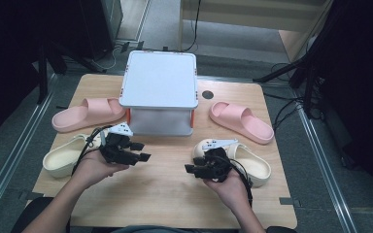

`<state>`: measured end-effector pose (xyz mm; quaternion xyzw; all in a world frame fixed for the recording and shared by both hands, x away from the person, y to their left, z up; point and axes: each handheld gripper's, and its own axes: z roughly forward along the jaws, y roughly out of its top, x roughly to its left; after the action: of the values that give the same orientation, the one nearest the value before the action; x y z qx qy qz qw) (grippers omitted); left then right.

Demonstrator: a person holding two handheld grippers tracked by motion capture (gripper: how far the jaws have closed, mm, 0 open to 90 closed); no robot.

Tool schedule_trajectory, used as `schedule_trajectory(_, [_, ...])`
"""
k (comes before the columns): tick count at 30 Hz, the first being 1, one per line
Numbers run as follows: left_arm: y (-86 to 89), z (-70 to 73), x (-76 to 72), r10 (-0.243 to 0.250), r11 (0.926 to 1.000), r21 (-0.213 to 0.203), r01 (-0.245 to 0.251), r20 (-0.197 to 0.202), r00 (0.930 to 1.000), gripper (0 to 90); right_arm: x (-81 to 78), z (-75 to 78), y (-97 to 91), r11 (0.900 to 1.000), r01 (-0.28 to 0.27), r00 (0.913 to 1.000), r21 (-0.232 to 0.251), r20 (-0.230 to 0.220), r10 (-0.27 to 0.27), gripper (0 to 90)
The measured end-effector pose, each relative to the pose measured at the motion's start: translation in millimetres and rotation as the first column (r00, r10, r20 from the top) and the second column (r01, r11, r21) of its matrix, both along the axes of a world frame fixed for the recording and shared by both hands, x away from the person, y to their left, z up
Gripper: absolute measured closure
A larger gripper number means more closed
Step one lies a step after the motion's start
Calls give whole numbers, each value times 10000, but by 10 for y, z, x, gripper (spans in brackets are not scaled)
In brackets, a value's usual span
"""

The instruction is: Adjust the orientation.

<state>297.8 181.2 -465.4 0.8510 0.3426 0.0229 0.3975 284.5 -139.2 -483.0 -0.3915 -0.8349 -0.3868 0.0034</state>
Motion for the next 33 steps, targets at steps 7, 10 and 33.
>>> schedule_trajectory(7, [35, 27, -23, -100, 9996, 264, 91, 337, 9994, 518, -8, 19, 13, 10000, -36, 9998, -9, 204, 36, 540])
schedule_trajectory(10, [67, 48, -45, -125, 9993, 362, 108, 467, 9988, 535, -26, 74, 48, 9999, 59, 9996, -124, 273, -55, 563])
schedule_trajectory(33, [602, 140, -271, 1432, 9859, 777, -1481, 645, 9876, 521, 196, 116, 224, 9950, -957, 9906, -269, 953, 978, 482])
